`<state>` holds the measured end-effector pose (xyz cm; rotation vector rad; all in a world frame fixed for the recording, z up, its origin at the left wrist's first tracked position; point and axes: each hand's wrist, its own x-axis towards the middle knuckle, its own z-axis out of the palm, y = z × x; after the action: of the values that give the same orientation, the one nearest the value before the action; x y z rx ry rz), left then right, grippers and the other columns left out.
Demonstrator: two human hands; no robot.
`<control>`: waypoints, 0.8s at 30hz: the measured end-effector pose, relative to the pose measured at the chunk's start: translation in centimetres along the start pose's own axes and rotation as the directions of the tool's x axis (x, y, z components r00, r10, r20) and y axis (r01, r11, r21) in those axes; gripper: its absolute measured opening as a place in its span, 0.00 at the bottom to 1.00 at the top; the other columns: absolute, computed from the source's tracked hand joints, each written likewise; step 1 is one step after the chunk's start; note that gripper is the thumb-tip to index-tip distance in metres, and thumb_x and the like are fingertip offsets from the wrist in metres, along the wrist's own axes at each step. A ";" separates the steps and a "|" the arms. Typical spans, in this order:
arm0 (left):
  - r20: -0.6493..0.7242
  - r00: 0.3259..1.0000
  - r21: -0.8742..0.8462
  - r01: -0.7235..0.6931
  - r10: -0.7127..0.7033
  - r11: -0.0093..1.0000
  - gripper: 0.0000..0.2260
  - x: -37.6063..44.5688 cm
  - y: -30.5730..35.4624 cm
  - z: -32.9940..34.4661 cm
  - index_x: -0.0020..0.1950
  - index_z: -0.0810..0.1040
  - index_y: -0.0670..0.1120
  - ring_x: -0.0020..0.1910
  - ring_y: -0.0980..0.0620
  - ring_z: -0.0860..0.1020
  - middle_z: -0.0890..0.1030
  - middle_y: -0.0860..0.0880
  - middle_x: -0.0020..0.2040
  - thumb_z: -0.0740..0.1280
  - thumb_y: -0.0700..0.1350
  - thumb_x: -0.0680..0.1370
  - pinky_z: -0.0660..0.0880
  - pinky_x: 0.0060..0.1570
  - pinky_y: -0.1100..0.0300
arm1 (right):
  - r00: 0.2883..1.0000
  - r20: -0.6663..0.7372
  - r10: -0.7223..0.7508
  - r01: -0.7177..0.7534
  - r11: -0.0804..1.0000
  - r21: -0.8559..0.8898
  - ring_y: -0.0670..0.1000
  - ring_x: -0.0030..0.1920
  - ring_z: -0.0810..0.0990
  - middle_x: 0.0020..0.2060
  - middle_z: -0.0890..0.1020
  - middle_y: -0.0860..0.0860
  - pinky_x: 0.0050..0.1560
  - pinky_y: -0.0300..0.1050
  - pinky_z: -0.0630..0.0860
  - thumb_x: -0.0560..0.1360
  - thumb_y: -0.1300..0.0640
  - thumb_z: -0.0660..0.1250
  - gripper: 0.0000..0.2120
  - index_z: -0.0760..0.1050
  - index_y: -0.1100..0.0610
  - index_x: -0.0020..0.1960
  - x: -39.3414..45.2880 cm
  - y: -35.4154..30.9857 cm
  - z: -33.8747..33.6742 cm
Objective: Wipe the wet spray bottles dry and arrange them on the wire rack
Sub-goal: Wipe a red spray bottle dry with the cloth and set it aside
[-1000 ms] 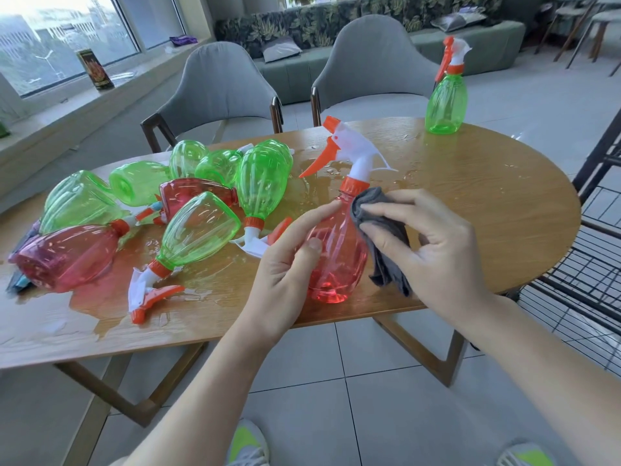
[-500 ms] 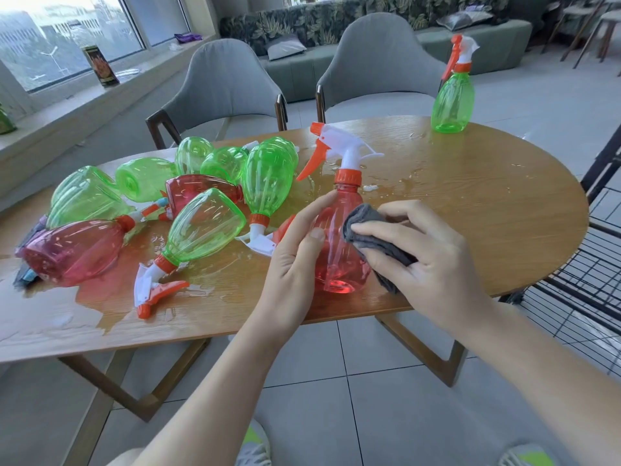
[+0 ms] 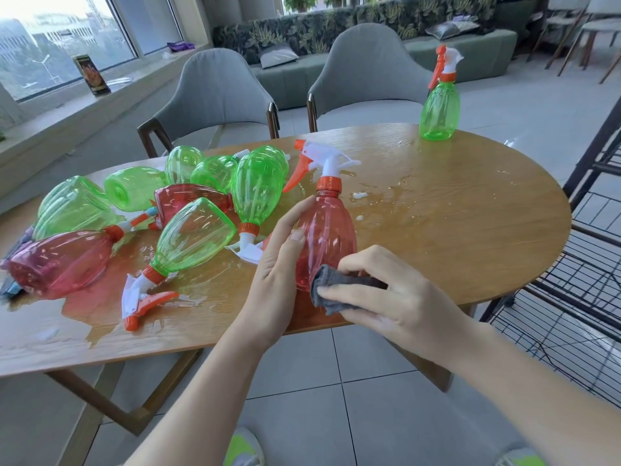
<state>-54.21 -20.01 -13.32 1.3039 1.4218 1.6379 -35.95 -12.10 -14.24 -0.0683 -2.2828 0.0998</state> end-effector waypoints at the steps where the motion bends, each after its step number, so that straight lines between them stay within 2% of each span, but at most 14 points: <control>1: 0.009 1.000 0.004 -0.005 0.005 1.000 0.19 0.0 0.0 0.0 0.77 0.75 0.54 0.73 0.45 0.77 0.80 0.49 0.73 0.55 0.46 0.87 0.70 0.76 0.38 | 1.000 -0.025 0.002 -0.002 1.000 -0.006 0.59 0.50 0.80 0.52 0.80 0.61 0.56 0.43 0.76 0.79 0.63 0.73 0.11 0.84 0.62 0.61 0.2 0.1 -0.1; 4: 0.041 0.999 0.008 -0.021 0.020 1.000 0.20 -0.1 0.0 0.1 0.76 0.75 0.53 0.73 0.47 0.78 0.81 0.50 0.71 0.55 0.44 0.86 0.72 0.74 0.48 | 0.985 -0.152 0.083 -0.081 0.997 0.019 0.58 0.49 0.80 0.52 0.80 0.61 0.57 0.41 0.74 0.79 0.62 0.73 0.10 0.84 0.63 0.60 1.1 0.7 -0.4; 5: 0.052 0.998 0.010 -0.029 0.028 1.000 0.20 -0.2 0.0 0.1 0.75 0.76 0.54 0.73 0.48 0.77 0.81 0.51 0.71 0.55 0.43 0.86 0.71 0.74 0.48 | 0.969 -0.206 0.135 -0.131 0.991 0.032 0.57 0.49 0.80 0.52 0.81 0.60 0.57 0.40 0.75 0.79 0.62 0.73 0.10 0.84 0.63 0.59 1.6 1.0 -0.5; 8: 0.063 0.998 0.012 -0.029 0.028 0.999 0.22 -0.3 -0.1 0.0 0.74 0.78 0.59 0.76 0.46 0.75 0.80 0.50 0.73 0.55 0.42 0.86 0.67 0.78 0.39 | 0.888 -0.324 0.327 -0.306 0.945 0.117 0.46 0.55 0.81 0.55 0.82 0.54 0.60 0.36 0.74 0.78 0.61 0.73 0.10 0.84 0.61 0.59 2.2 2.1 -0.8; 11: 0.066 0.998 0.004 -0.003 0.003 1.000 0.21 -0.1 -0.4 -0.4 0.76 0.77 0.59 0.78 0.40 0.72 0.77 0.46 0.76 0.55 0.45 0.86 0.63 0.78 0.30 | 0.838 -0.314 0.447 -0.391 0.892 0.228 0.42 0.58 0.81 0.55 0.82 0.50 0.60 0.39 0.76 0.78 0.61 0.73 0.10 0.84 0.59 0.60 2.0 2.5 -0.6; 13: 0.059 0.998 -0.001 0.009 -0.009 1.000 0.21 0.0 -0.4 -0.8 0.76 0.76 0.58 0.78 0.37 0.71 0.77 0.44 0.76 0.55 0.45 0.86 0.62 0.77 0.27 | 0.853 -0.292 0.432 -0.372 0.896 0.241 0.44 0.58 0.81 0.55 0.83 0.51 0.60 0.39 0.76 0.78 0.61 0.73 0.10 0.84 0.60 0.59 1.5 2.0 -0.3; 18: 0.052 0.999 0.016 0.001 -0.001 1.000 0.22 -0.1 -0.5 -1.4 0.76 0.78 0.56 0.78 0.42 0.72 0.78 0.48 0.75 0.54 0.43 0.86 0.64 0.78 0.31 | 0.898 -0.281 0.337 -0.296 0.938 0.179 0.45 0.57 0.81 0.54 0.83 0.54 0.61 0.35 0.74 0.78 0.62 0.73 0.11 0.84 0.62 0.59 1.1 1.1 -0.4; 22: 0.074 0.997 0.040 -0.026 0.023 0.999 0.22 -0.5 -0.1 -0.9 0.75 0.78 0.51 0.78 0.47 0.73 0.79 0.51 0.74 0.53 0.41 0.86 0.65 0.79 0.35 | 0.867 -0.313 0.389 -0.336 0.918 0.210 0.45 0.58 0.81 0.55 0.83 0.54 0.60 0.36 0.74 0.78 0.63 0.74 0.11 0.84 0.61 0.60 2.0 1.3 -0.6; 24: 0.072 0.997 0.028 -0.020 0.018 0.999 0.21 -0.6 0.0 -0.6 0.75 0.78 0.50 0.78 0.46 0.73 0.79 0.49 0.75 0.53 0.41 0.87 0.64 0.79 0.35 | 0.856 -0.320 0.407 -0.345 0.909 0.235 0.45 0.58 0.81 0.55 0.83 0.54 0.60 0.37 0.75 0.78 0.62 0.74 0.11 0.84 0.61 0.59 2.3 1.2 -0.6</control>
<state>-54.57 -20.72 -13.48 1.3825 1.3987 1.5726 -36.97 -10.66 -12.28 -0.4152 -1.8545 0.4511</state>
